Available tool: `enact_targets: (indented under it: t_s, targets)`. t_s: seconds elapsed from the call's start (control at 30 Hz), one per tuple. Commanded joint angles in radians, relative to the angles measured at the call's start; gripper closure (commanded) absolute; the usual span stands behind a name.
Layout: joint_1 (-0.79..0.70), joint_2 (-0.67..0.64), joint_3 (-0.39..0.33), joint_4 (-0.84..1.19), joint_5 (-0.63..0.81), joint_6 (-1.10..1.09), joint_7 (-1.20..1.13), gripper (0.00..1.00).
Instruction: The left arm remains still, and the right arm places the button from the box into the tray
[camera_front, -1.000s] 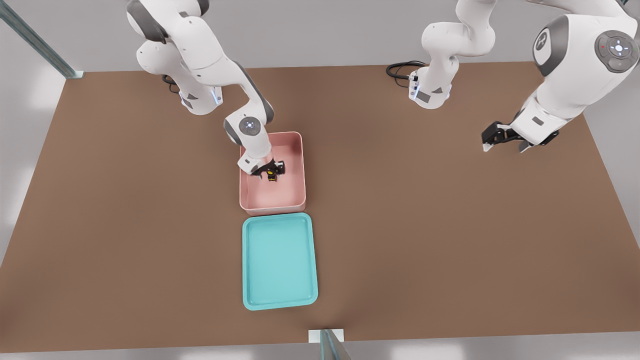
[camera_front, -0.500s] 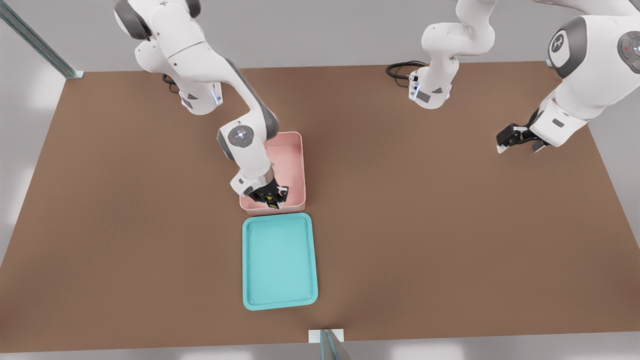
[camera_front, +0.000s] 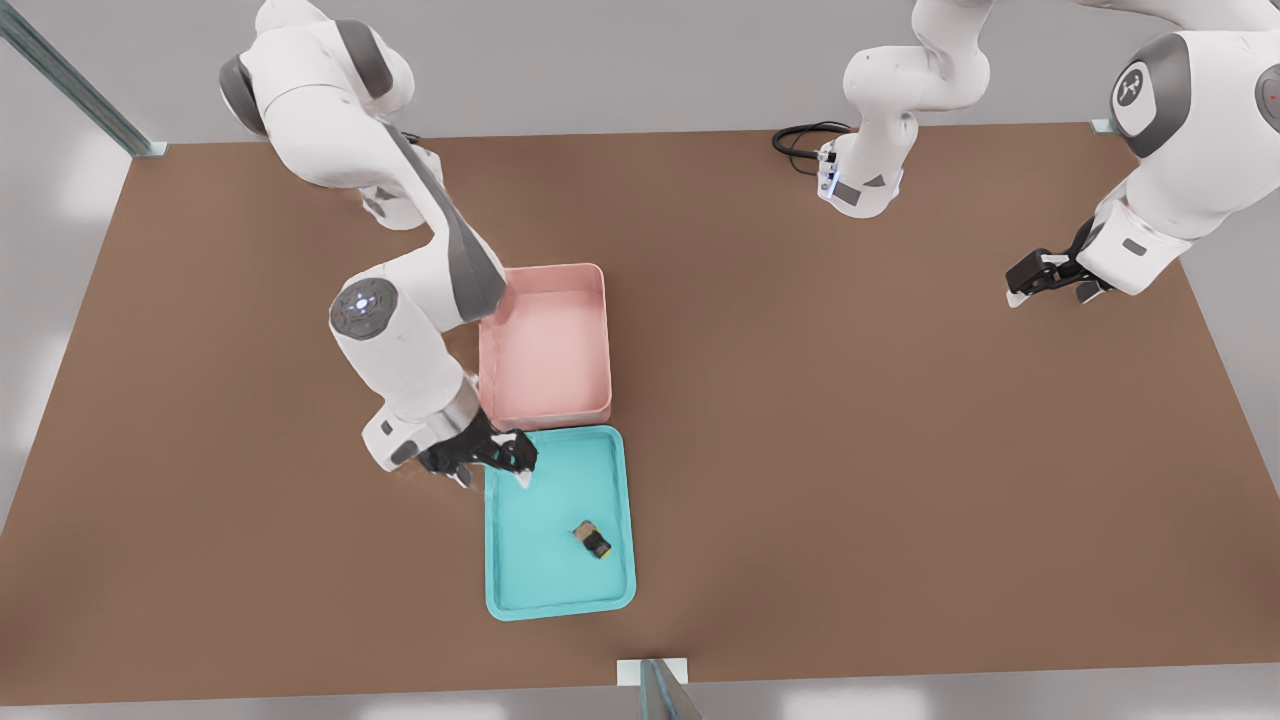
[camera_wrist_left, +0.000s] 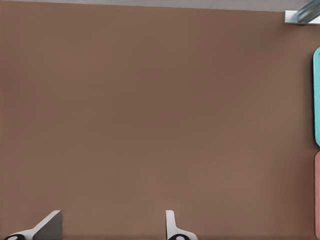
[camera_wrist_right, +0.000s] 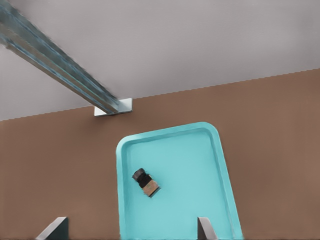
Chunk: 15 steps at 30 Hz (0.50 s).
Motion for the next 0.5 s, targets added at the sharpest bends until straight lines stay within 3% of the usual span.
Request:
enact_targets:
  t_s: [0.0, 0.1, 0.47]
  targets:
    - [-0.156, -0.155, 0.006, -0.034, -0.078, -0.595, -0.689, 0.0]
    - [-0.305, -0.102, -0.047, 0.116, -0.054, -0.666, -0.752, 0.0]
    - [-0.342, -0.096, -0.047, 0.122, -0.023, -0.66, -0.76, 0.0]
